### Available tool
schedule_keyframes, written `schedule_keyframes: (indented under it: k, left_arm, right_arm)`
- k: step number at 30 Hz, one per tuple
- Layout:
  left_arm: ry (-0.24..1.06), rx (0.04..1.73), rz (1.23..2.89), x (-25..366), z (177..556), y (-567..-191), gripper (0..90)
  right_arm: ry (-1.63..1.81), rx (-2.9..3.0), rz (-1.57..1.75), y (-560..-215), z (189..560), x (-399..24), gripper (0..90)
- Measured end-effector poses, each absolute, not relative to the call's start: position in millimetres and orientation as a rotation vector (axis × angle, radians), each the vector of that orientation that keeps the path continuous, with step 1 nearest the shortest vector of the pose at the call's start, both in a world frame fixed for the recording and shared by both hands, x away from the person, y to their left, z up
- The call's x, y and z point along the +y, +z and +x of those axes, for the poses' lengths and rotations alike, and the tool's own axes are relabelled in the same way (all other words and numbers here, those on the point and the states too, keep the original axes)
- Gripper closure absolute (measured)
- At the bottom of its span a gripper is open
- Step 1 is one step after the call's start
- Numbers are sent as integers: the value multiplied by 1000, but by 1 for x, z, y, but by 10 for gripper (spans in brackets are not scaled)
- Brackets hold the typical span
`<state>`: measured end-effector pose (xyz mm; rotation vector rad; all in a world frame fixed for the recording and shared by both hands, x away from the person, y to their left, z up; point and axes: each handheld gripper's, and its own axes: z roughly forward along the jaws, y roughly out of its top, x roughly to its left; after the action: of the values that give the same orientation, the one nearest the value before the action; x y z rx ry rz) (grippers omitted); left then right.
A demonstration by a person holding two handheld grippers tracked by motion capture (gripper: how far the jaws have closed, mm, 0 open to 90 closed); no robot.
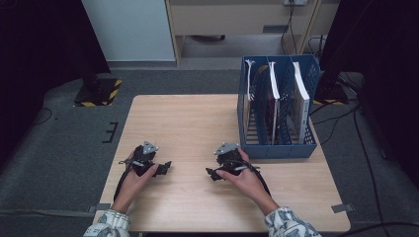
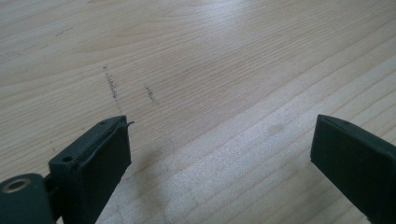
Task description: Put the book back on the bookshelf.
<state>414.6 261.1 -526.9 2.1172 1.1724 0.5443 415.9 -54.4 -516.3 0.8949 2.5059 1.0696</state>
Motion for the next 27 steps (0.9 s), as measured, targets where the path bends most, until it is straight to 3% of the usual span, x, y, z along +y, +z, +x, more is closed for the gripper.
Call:
schedule_keyframes:
  k: [19, 27]
  left_arm:
    - [541, 1174, 2120, 261, 415, -528, 47]
    - [537, 1171, 2132, 260, 415, -529, 47]
  right_arm:
    - [986, 2544, 939, -533, 418, -47, 84]
    - [1040, 2487, 970, -540, 418, -46, 34]
